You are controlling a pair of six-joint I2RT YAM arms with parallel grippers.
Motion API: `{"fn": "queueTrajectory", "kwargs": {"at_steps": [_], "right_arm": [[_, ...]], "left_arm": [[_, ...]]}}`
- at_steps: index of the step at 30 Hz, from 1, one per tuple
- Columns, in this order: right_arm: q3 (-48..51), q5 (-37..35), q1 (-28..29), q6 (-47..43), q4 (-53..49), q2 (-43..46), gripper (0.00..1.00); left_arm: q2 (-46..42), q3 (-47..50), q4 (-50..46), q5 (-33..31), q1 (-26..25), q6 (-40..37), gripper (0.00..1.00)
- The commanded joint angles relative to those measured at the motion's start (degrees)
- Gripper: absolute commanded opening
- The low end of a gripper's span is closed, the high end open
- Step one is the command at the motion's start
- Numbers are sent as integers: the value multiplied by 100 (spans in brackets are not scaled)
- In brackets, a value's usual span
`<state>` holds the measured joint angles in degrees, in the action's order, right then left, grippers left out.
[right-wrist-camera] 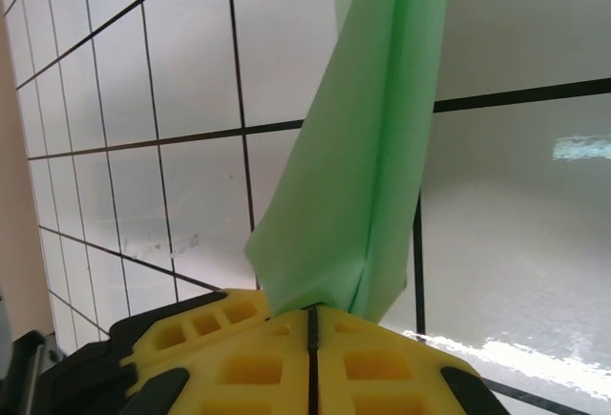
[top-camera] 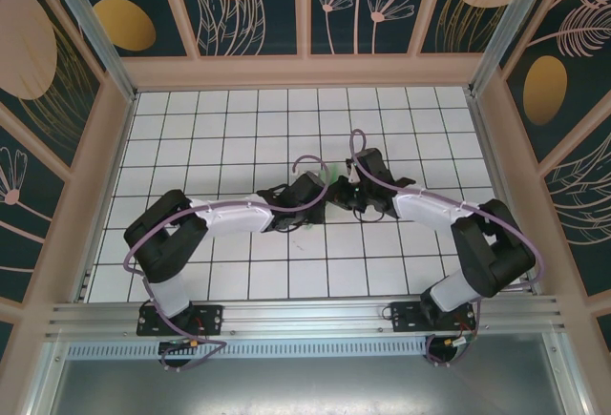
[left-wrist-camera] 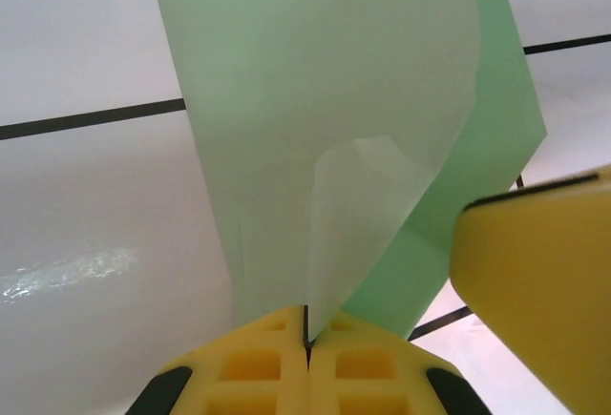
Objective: Fold a paper plane with a square sheet of paper (pick it up from the middle)
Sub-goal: Fourth fold the wing at the center of the table.
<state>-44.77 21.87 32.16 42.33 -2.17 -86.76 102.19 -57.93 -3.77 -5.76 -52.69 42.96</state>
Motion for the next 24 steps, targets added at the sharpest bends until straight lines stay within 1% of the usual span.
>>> {"fn": "queueTrajectory", "kwargs": {"at_steps": [1,9,12,13,17,24], "right_arm": [[168,-138,-46,24,140,-97,11],[414,-278,-46,30,99,-253,10],[610,-289,-50,46,258,-284,11],[655,-267,-230,47,302,-318,10],[706,-284,-289,-63,391,-428,10],[581,-320,-333,-479,162,-636,10]], "left_arm": [[164,-204,-203,-47,-40,-212,8],[573,-524,-305,223,-121,-300,9],[638,-509,-168,396,-123,-295,10],[666,-504,-109,455,-120,-288,10],[671,-428,112,591,-123,-228,10],[637,-247,518,1002,-68,-37,11]]}}
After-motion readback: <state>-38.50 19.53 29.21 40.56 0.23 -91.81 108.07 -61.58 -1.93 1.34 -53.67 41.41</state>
